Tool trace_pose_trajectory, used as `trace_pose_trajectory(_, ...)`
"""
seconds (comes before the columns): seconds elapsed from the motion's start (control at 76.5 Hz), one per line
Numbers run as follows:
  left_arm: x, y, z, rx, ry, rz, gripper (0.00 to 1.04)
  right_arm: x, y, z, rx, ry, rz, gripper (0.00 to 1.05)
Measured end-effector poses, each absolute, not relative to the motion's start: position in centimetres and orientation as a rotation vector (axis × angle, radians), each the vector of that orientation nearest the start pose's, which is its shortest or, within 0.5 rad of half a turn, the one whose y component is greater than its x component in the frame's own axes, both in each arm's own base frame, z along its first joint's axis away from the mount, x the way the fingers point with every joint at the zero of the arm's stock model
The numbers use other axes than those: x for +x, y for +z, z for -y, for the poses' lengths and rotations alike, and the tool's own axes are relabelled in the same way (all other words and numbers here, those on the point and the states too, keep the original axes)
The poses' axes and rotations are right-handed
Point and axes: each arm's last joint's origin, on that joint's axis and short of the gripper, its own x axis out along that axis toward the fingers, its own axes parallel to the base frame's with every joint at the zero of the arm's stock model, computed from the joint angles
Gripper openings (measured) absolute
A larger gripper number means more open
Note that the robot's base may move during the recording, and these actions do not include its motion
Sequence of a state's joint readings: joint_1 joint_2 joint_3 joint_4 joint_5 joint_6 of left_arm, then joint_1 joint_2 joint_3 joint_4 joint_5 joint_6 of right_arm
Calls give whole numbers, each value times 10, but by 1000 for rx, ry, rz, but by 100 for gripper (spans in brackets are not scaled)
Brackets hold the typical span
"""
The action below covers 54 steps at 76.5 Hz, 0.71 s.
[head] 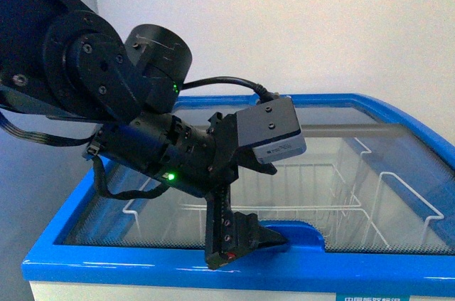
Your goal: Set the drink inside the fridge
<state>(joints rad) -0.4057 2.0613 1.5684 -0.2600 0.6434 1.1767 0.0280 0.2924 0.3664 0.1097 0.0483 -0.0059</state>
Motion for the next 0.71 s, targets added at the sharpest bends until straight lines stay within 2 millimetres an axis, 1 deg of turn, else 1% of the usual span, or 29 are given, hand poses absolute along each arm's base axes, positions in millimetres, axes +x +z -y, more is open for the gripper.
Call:
trace_pose_trajectory(0.092, 425, 219, 201, 932, -1302, -82, 97, 102, 275, -1, 0, -22, 183, 37)
trace_pose_trajectory(0.262, 454, 234, 211, 1008, -1200, 2, 97, 102, 275, -1, -2, -22, 183, 37)
trace_pose_trajectory(0.419, 487, 244, 221, 1095, -1024, 118, 97, 102, 275, -1, -2, -23, 183, 37)
trace_pose_trajectory(0.471, 494, 247, 224, 1125, -973, 146, 97, 102, 275, -1, -2, -23, 183, 37)
trace_pose_trajectory(0.589, 506, 252, 225, 1164, -878, 211, 97, 102, 275, -1, -2, -23, 183, 37)
trace_pose_trajectory(0.706, 514, 259, 227, 1182, -762, 286, 97, 102, 275, -1, -2, -22, 183, 37)
